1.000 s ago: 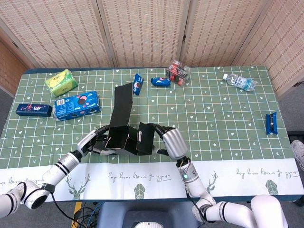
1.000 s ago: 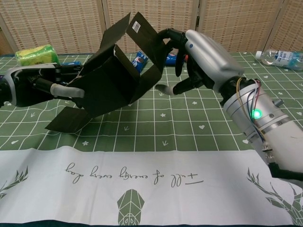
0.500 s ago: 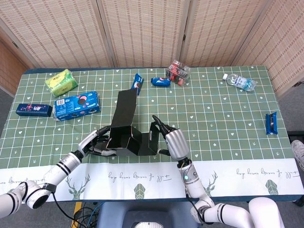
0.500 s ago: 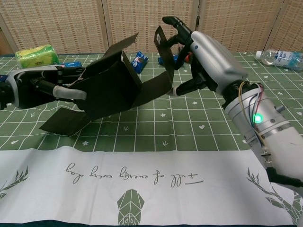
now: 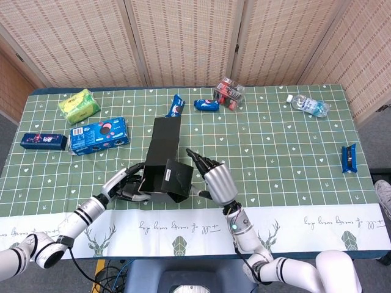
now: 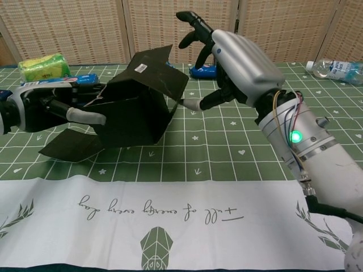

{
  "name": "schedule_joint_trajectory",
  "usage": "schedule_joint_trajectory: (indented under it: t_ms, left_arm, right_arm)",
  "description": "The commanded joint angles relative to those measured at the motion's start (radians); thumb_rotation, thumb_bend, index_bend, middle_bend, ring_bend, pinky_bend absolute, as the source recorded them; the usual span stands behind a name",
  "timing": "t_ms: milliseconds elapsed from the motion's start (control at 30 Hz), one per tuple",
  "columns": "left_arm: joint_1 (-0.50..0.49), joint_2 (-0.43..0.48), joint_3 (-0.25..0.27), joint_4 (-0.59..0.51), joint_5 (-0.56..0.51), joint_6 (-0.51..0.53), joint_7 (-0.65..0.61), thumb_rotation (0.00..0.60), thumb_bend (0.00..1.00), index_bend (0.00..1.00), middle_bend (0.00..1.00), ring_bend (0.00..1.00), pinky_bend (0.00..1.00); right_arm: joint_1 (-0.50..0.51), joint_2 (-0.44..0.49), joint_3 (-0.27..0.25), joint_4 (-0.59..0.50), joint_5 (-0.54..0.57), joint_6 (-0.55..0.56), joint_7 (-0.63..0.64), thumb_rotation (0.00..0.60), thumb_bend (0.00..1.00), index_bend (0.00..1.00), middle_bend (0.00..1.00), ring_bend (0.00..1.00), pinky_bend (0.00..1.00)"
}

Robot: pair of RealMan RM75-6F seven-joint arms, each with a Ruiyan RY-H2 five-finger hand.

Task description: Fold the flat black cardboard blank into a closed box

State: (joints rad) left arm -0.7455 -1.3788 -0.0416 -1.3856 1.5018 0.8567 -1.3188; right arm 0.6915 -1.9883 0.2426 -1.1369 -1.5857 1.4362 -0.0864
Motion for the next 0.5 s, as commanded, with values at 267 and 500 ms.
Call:
schedule_joint_trajectory:
  t_ms: [267, 500]
  left_arm:
    - [0.0, -0.03, 0.013, 0.015, 0.012, -0.007, 0.009, 0.6, 0.17, 0.19, 0.17, 0.47, 0.46]
    - [0.008, -0.052, 0.026, 0.043, 0.026, 0.007, 0.023, 0.6, 0.17, 0.19, 0.17, 0.46, 0.46]
  right_arm:
    - [0.036, 0.012, -0.049, 0.061, -0.052, -0.047, -0.054, 0.6, 0.16, 0.0, 0.24, 0.4, 0.61]
    - [0.061, -0.012, -0.074, 0.135, -0.072, -0.074, -0.045, 0.6, 0.16, 0.0, 0.24, 0.4, 0.61]
